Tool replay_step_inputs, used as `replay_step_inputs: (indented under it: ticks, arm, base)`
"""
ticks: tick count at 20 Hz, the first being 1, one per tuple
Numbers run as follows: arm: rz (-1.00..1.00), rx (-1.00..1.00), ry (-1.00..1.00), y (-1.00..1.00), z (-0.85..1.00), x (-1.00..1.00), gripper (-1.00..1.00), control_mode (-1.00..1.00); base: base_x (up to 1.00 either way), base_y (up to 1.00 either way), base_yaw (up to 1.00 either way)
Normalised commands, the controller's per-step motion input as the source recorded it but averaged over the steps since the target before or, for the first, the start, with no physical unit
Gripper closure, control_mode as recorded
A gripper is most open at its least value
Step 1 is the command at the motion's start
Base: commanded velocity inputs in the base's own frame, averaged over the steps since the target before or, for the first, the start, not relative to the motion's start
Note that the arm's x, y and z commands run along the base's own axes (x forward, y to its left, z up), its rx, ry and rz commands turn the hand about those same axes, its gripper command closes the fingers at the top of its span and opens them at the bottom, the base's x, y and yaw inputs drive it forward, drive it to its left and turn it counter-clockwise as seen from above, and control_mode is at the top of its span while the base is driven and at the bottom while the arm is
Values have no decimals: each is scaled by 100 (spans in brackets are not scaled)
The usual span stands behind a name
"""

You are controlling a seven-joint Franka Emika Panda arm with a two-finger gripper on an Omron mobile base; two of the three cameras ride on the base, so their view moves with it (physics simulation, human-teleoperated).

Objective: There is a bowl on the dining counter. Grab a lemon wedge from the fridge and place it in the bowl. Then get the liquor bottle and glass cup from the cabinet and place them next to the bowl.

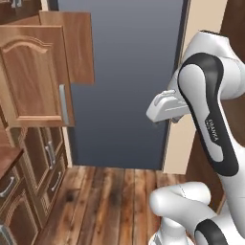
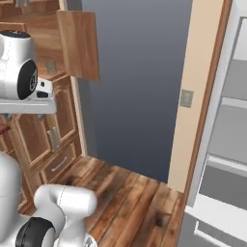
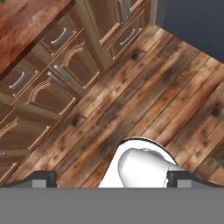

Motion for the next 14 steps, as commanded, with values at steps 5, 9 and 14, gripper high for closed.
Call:
replay_step_inputs:
  ticks: [5, 9, 14]
  arm:
    - [0, 0, 0, 0, 0, 0, -100, 100]
    - [0, 0, 0, 0, 0, 0, -100, 100]
    - [0, 0, 0, 0, 0, 0, -100, 100]
  base:
    - [100, 8, -5]
    - [100, 17, -1]
    - [100, 21, 13]
